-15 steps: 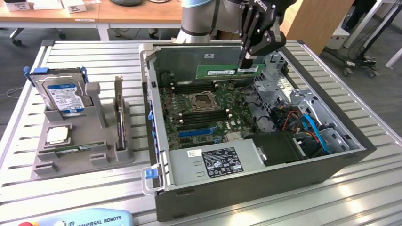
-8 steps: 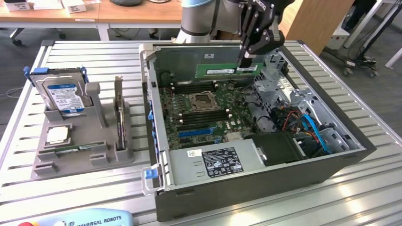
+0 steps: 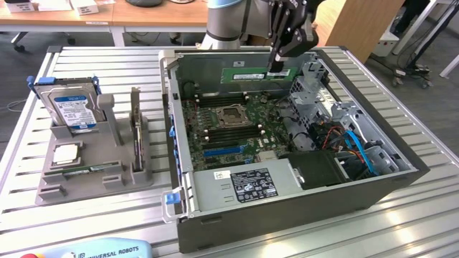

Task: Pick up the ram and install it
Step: 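Pick up the ram and move it above insertion slot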

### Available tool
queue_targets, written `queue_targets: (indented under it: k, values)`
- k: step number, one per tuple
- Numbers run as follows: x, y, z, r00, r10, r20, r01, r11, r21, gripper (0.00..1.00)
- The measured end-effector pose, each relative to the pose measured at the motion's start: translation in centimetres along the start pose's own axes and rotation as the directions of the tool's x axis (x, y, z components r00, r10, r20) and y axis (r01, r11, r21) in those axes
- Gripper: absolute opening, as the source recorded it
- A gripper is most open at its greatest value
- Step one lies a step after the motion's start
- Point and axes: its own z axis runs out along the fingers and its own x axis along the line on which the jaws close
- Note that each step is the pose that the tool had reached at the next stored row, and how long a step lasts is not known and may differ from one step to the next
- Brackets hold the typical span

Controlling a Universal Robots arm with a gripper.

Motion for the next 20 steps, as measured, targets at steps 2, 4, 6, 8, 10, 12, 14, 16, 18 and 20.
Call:
queue_targets:
  k: [2, 4, 6, 8, 10, 12, 14, 16, 18, 20]
  values:
    - [-0.6, 0.02, 0.04, 1.0, 0.0, -0.0002, 0.0, 1.0, 0.0, 0.12]
    - [-1.3, 0.04, 0.1, 1.0, 0.0, 0.0001, 0.0, 1.0, 0.0001, 0.12]
    - [-1.9, 0.06, 0.14, 1.0, 0.0, -0.0002, 0.0, 1.0, 0.0001, 0.12]
    - [-2.5, 0.08, 0.2, 1.0, 0.0, 0.0, 0.0, 1.0, 0.0002, 0.12]
    - [-3.1, 0.09, 0.25, 1.0, 0.0, -0.0001, 0.0, 1.0, 0.0002, 0.12]
    - [-3.7, 0.1, 0.3, 1.0, 0.0, -0.0001, 0.0, 1.0, 0.0003, 0.12]
    - [-4.3, 0.12, 0.36, 1.0, 0.0, -0.0001, 0.0, 1.0, 0.0004, 0.12]
    - [-4.8, 0.14, 0.4, 1.0, 0.0, -0.0002, 0.0, 1.0, 0.0003, 0.12]
    - [-5.2, 0.15, 0.44, 1.0, 0.0, -0.0001, 0.0, 1.0, 0.0004, 0.12]
    - [-5.5, 0.15, 0.47, 1.0, 0.0, -0.0001, 0.0, 1.0, 0.0004, 0.12]
